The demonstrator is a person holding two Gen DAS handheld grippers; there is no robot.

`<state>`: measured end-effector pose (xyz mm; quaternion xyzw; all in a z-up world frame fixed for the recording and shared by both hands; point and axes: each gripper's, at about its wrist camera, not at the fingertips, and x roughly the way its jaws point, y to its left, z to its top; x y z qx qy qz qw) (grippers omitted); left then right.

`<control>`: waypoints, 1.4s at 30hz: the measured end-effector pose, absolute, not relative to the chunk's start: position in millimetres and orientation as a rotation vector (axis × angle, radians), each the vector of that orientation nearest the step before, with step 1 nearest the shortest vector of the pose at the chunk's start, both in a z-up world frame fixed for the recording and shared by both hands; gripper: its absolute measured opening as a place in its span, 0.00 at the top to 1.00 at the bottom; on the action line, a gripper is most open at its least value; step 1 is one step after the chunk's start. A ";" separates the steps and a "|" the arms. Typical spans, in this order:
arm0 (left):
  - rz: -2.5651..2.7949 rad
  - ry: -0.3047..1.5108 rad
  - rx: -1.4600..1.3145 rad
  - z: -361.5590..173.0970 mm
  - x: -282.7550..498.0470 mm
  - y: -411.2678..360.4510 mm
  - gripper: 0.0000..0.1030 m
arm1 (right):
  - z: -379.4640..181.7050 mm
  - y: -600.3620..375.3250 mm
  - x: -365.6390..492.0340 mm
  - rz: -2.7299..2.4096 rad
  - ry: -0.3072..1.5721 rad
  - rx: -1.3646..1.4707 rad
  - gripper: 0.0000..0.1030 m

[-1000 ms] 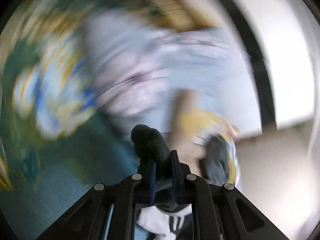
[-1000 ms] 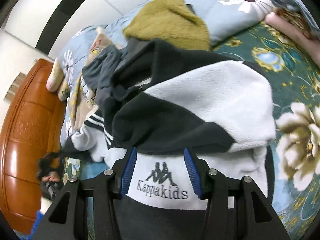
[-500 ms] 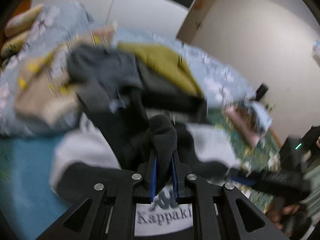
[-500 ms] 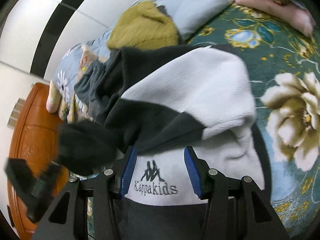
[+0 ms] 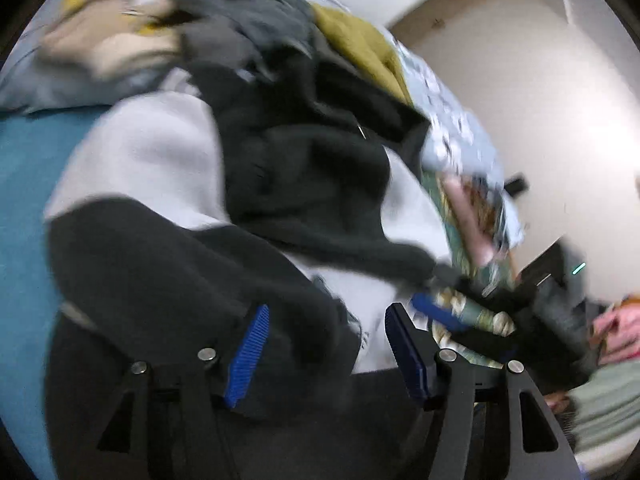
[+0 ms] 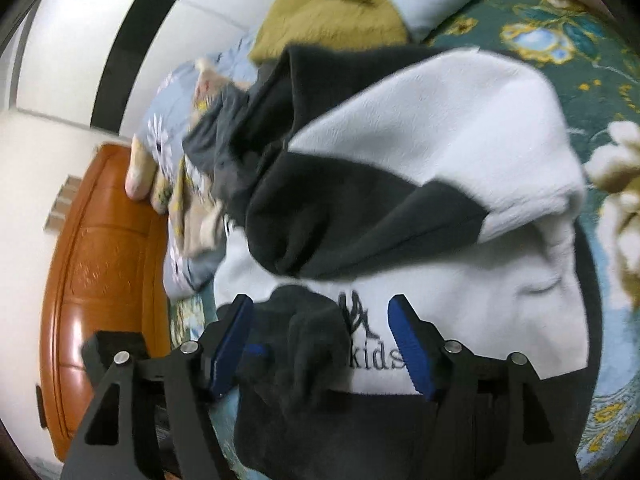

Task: Fold clothes

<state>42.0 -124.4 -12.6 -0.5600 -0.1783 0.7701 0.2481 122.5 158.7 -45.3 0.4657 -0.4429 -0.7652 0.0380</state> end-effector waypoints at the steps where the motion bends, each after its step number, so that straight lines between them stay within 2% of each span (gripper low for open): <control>1: 2.125 -0.529 -1.541 -12.9 39.6 -138.0 0.37 | -50.3 155.3 120.2 -2.322 -1.361 1.453 0.30; 8: 2.298 -0.845 -1.630 -14.6 22.4 -233.3 0.36 | -82.5 113.5 105.1 -2.131 -1.257 1.664 0.30; 13: 2.298 -0.913 -1.627 -16.3 22.9 -244.9 0.36 | -98.9 88.0 106.4 -2.099 -1.145 1.799 0.30; 15: 2.294 -0.933 -1.623 -16.9 23.5 -247.3 0.36 | -103.7 83.0 105.7 -2.102 -1.162 1.823 0.31; 17: 2.289 -0.953 -1.619 -17.6 24.2 -249.8 0.36 | -102.3 77.0 105.0 -2.129 -1.142 1.832 0.51; 18: 2.286 -0.963 -1.617 -17.9 24.6 -251.0 0.36 | -101.6 74.0 104.7 -2.142 -1.131 1.837 0.68; 21: 2.279 -0.993 -1.611 -18.9 25.6 -254.7 0.36 | -82.0 64.8 99.9 -2.214 -1.020 1.819 0.74; 25: 2.269 -1.033 -1.603 -20.2 27.0 -259.5 0.36 | -14.2 56.3 87.2 -2.307 -0.836 1.580 0.75; 29: 2.244 -0.979 -1.574 -16.2 29.6 -250.5 0.36 | 63.5 80.3 73.7 -2.447 -0.702 1.338 0.76; 31: 2.223 -0.924 -1.581 -16.7 31.9 -240.9 0.36 | 102.4 96.5 69.5 -2.559 -0.549 1.218 0.76; 33: 2.196 -0.870 -1.584 -17.3 34.1 -229.7 0.36 | 119.5 115.5 66.1 -2.625 -0.470 1.170 0.75; 36: 2.121 -0.744 -1.593 -19.5 38.5 -196.8 0.36 | 104.3 150.9 72.2 -2.697 -0.451 1.236 0.75; 39: 2.071 -0.614 -1.596 -20.8 43.2 -161.8 0.36 | 50.9 188.2 69.6 -2.687 -0.587 1.503 0.75; 42: 2.023 -0.596 -1.587 -19.9 42.4 -139.2 0.36 | 14.4 209.0 78.1 -2.660 -0.675 1.619 0.76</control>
